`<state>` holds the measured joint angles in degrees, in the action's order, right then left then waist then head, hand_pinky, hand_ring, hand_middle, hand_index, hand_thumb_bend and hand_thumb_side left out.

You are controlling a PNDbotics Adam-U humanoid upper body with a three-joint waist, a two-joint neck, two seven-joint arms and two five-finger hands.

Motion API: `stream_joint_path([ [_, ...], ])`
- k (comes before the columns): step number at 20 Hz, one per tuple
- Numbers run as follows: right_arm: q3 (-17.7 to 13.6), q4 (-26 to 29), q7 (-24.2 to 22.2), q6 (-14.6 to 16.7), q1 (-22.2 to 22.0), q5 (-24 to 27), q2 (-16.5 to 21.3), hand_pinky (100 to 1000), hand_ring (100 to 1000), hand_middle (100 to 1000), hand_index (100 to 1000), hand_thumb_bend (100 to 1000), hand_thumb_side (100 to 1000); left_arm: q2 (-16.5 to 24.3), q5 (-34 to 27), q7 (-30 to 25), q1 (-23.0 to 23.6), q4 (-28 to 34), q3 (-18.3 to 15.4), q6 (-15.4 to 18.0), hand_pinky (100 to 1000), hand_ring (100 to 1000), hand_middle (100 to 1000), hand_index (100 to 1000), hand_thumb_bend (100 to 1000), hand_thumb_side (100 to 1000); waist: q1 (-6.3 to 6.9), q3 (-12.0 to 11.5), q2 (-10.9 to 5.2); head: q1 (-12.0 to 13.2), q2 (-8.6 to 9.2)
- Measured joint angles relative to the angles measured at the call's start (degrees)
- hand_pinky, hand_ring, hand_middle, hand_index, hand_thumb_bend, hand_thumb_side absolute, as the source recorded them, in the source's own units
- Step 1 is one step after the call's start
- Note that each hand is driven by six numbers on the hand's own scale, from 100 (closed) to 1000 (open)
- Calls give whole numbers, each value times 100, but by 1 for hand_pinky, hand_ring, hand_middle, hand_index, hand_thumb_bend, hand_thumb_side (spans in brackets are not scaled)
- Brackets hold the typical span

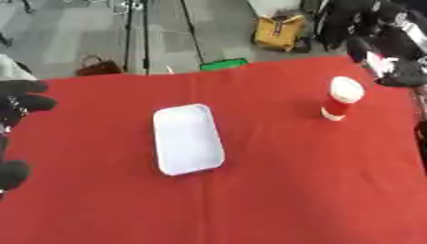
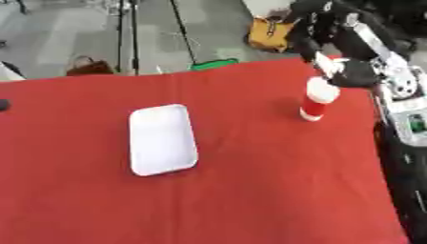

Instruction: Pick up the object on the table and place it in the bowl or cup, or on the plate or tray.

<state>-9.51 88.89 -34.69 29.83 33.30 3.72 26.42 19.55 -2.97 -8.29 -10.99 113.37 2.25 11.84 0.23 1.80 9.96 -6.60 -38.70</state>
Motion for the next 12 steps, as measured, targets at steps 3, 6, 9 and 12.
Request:
stream_joint_path([
  [3, 0, -2, 3, 3, 2, -17, 0, 539, 647, 724, 879, 207, 466, 0, 0, 0, 0, 0, 0, 0, 750, 683, 718, 792, 958, 597, 0, 0, 0, 0, 12],
  [6, -1, -43, 10, 10, 50, -35, 0, 540, 648, 725, 879, 214, 461, 0, 0, 0, 0, 0, 0, 0, 750, 684, 718, 792, 959, 596, 0, 0, 0, -1, 17],
  [9, -8, -144, 35, 35, 109, -101, 2, 548, 655, 730, 880, 220, 458, 0, 0, 0, 0, 0, 0, 0, 750, 684, 718, 792, 959, 597, -1, 1, -1, -2, 20],
  [12, -17, -342, 91, 91, 211, -257, 30, 563, 668, 740, 882, 229, 461, 1, 0, -1, 0, 0, 0, -1, 750, 684, 718, 792, 959, 597, -4, 1, -2, -3, 36],
])
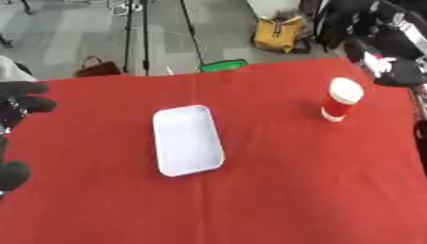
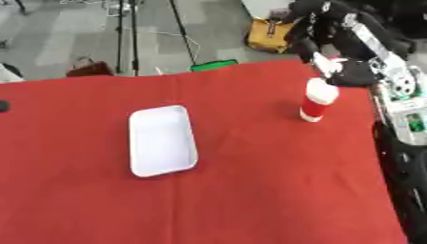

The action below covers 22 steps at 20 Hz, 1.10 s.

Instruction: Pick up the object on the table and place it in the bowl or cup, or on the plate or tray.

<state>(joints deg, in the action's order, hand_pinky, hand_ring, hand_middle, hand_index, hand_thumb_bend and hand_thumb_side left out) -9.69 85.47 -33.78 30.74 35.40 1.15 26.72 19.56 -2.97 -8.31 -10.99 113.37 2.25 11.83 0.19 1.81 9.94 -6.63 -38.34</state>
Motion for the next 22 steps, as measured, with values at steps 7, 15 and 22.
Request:
stream_joint_path([
  [7, 13, -883, 339, 339, 467, -1089, 175, 730, 795, 822, 910, 322, 508, 3, 0, -24, 2, 0, 2, -21, 751, 684, 719, 793, 958, 600, -19, -6, -20, -8, 6],
  [15, 34, -2486, 826, 826, 1057, -2890, 277, 773, 818, 843, 918, 349, 541, 3, 0, -49, 12, 0, 3, -20, 751, 684, 719, 793, 958, 600, 2, -10, -21, -8, 7],
  [22, -34, -3517, 1242, 1242, 1235, -4225, 276, 770, 814, 840, 918, 341, 558, 3, 0, -64, 13, 0, 6, -18, 751, 684, 720, 793, 958, 601, 9, -22, -21, -18, 8],
])
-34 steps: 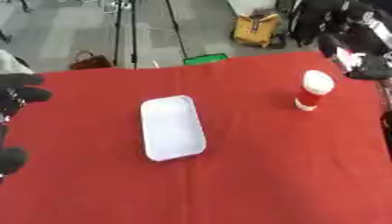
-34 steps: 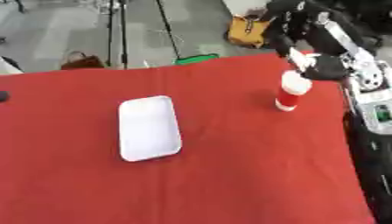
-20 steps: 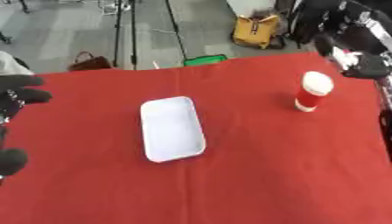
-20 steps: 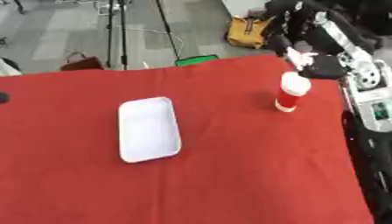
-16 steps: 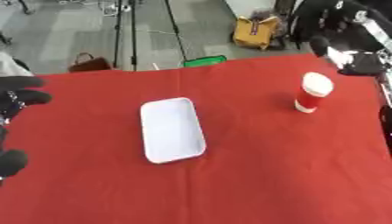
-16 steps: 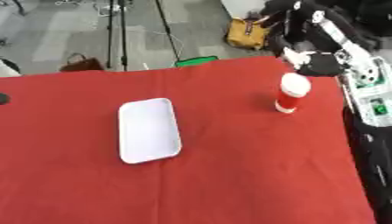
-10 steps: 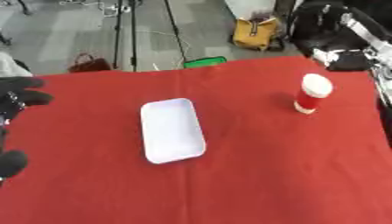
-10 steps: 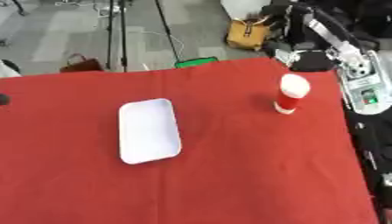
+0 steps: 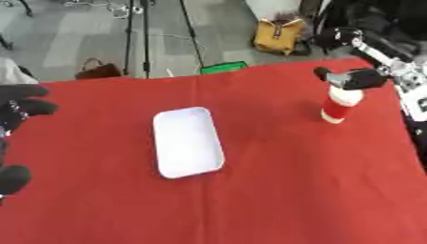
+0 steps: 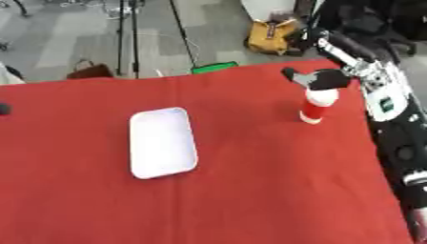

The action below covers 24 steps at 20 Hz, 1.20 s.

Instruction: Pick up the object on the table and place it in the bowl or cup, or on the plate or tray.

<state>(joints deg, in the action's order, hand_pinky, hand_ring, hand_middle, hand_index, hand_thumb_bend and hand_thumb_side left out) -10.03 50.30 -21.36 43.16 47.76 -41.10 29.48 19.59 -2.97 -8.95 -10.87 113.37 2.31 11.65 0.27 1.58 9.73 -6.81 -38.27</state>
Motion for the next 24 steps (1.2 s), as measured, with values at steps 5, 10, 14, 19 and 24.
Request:
stream_joint_path([
  [5, -21, -396, 210, 210, 53, -704, 0, 785, 822, 848, 920, 357, 564, 0, 0, -8, 0, 0, 7, -7, 751, 684, 720, 793, 957, 601, 2, -4, 0, -6, 0],
  [10, -49, -645, 381, 381, 66, -1222, -1, 822, 839, 858, 922, 386, 584, 0, 0, -10, 0, 0, 28, -7, 752, 685, 721, 794, 956, 601, 2, -4, 0, -9, 1],
  [14, -57, -809, 433, 379, 66, -1575, 0, 945, 909, 884, 927, 448, 616, 0, 1, -11, 0, 0, 28, -6, 752, 685, 721, 793, 956, 601, 7, -4, 0, -13, 1],
  [19, -89, -877, 652, 343, 64, -2025, 1, 966, 918, 886, 927, 456, 616, 0, 1, -11, -1, 0, 28, -6, 751, 685, 721, 794, 956, 600, 24, -5, 0, -13, 2],
  [24, -127, -938, 984, 323, 63, -2446, 1, 966, 915, 883, 927, 452, 614, 0, 1, -12, -1, 0, 28, -6, 751, 685, 721, 793, 957, 600, 28, -5, 0, -13, 2],
])
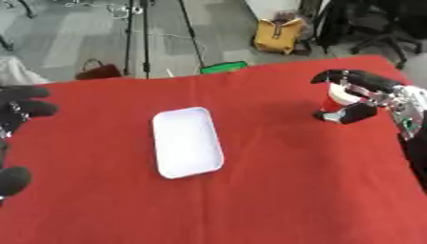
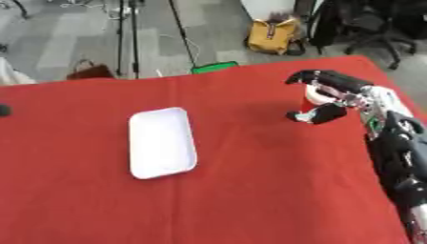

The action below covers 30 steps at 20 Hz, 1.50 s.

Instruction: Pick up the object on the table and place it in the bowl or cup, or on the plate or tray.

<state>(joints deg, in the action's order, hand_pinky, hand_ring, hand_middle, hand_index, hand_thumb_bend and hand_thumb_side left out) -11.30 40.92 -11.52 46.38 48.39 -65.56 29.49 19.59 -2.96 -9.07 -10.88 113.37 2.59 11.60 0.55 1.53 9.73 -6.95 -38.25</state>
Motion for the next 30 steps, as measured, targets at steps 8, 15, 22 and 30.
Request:
stream_joint_path([
  [8, -30, -150, 464, -3, 0, -446, 0, 965, 912, 883, 927, 444, 608, 0, 0, -1, -2, 0, 0, 1, 751, 685, 721, 794, 957, 600, 3, 4, 0, -4, 0],
  [15, -65, -221, 717, -149, 3, -657, 0, 957, 902, 874, 924, 439, 598, 0, 0, -9, -2, 0, 0, 10, 751, 685, 721, 794, 952, 604, 12, 8, 0, -16, 1],
  [22, -195, -294, 953, -629, 55, -744, 0, 942, 890, 862, 920, 430, 596, 0, 0, -9, -2, 0, 0, 17, 751, 685, 721, 794, 952, 605, 39, 14, 0, -18, 1],
  [30, -214, -358, 1007, -888, 107, -729, 0, 937, 884, 859, 919, 424, 600, 0, 0, -16, -2, 0, 0, 26, 751, 685, 721, 794, 953, 605, 41, 11, 1, -23, 1],
])
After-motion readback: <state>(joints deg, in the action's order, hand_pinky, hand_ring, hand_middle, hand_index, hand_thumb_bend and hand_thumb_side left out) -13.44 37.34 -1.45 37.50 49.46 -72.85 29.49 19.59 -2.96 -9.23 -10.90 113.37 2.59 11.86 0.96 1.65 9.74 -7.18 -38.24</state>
